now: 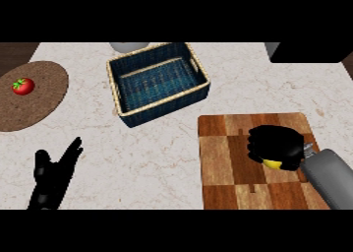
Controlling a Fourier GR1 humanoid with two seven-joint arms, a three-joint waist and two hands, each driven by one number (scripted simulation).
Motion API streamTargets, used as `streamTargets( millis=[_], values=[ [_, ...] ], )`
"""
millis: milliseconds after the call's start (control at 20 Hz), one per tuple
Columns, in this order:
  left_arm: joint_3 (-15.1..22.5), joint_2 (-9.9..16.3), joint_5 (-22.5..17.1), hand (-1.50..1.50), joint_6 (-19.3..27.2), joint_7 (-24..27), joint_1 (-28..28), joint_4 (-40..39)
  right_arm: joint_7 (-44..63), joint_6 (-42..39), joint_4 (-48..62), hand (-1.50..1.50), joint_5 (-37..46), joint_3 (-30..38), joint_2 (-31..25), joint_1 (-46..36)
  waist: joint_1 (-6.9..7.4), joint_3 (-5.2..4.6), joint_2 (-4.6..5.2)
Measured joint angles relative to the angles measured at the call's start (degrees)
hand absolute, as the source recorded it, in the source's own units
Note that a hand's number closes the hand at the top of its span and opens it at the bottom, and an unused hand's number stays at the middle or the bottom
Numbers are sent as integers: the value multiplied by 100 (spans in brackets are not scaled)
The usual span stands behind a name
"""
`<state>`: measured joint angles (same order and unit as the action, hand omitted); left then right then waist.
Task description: Pick the lemon from the cutting board and place it in the basket
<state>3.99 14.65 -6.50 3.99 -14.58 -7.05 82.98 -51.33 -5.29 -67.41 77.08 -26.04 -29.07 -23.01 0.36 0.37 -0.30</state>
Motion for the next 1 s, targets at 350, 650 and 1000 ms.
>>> streamTargets(
  millis=[350,650,1000],
  values=[
    [-91,55,12,0,-47,-103,-103,67,1635,-865,-319,150,348,-115,1408,113,-74,-52,-76],
    [-95,68,13,0,-80,-76,-127,80,3713,-1409,-741,150,339,-391,2455,387,-45,-62,-114],
    [-49,23,23,0,-121,-44,-33,54,5634,-893,-1801,150,-1110,-739,2823,835,105,15,-20]
  ],
)
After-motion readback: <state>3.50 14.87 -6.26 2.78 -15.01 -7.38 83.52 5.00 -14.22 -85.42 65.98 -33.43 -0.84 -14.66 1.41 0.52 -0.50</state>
